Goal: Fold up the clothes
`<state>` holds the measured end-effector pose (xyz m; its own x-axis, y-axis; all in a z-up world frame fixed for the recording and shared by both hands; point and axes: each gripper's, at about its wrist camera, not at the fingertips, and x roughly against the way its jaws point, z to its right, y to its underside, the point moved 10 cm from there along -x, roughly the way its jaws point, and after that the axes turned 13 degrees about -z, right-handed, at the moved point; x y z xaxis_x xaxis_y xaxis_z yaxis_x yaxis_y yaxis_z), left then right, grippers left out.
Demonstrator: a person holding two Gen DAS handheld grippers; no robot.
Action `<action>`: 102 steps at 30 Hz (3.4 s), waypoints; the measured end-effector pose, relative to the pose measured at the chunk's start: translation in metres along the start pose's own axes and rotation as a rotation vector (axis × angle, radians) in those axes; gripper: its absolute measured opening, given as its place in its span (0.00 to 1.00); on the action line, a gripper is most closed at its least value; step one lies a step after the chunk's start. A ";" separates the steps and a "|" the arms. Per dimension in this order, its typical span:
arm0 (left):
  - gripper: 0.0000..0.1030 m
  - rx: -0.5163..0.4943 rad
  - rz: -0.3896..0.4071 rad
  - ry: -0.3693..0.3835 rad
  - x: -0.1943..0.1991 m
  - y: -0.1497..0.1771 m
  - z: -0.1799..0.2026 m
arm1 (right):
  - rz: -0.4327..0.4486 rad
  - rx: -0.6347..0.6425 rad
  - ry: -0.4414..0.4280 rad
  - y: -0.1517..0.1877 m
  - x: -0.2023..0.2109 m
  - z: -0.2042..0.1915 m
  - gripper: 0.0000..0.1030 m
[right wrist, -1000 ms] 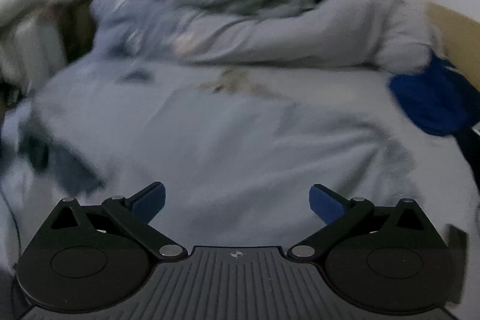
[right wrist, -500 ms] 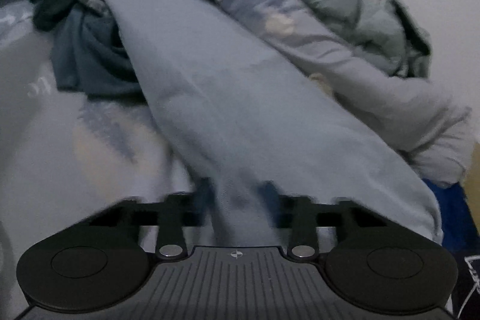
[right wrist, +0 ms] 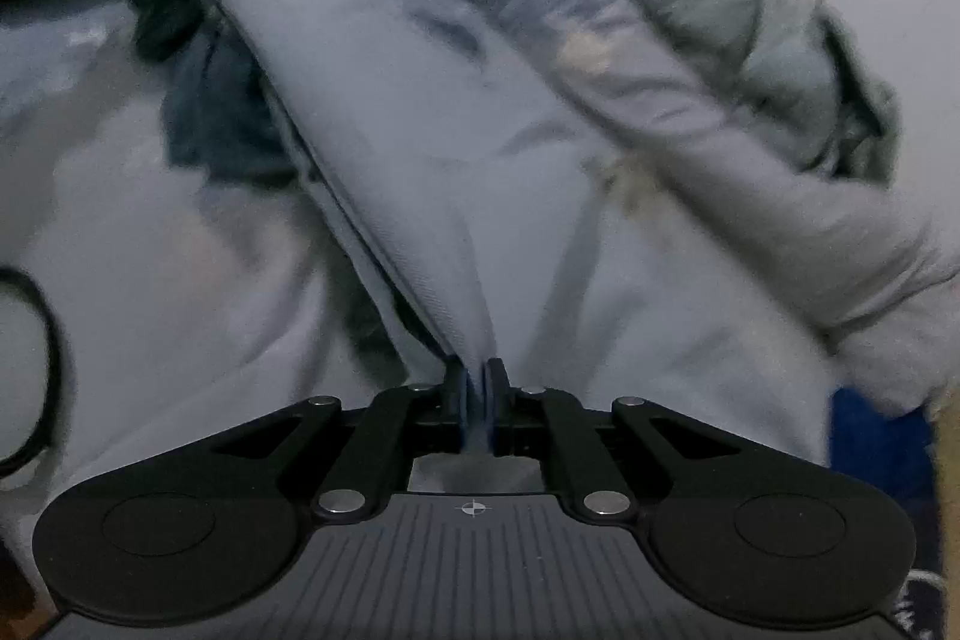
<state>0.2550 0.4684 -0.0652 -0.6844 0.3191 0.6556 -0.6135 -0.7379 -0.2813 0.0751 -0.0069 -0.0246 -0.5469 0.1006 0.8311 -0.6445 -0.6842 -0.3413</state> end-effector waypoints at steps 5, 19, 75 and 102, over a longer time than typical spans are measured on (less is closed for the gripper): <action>0.42 0.027 0.047 0.082 0.013 0.006 -0.008 | 0.013 -0.088 -0.020 -0.005 0.008 -0.006 0.28; 0.50 0.120 0.097 0.096 -0.008 0.009 -0.013 | 0.109 -0.158 -0.065 -0.016 0.068 0.001 0.66; 0.66 -1.625 -0.001 -0.029 -0.018 0.392 0.244 | 0.047 -0.964 -0.827 -0.055 -0.052 0.071 0.06; 0.09 -1.667 0.053 -0.057 -0.035 0.365 0.265 | 0.111 -1.002 -0.812 0.017 -0.007 0.108 0.70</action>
<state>0.1590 0.0298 -0.0046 -0.7256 0.2680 0.6338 -0.3367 0.6649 -0.6667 0.1256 -0.0976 0.0116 -0.3721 -0.6276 0.6839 -0.9268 0.2112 -0.3105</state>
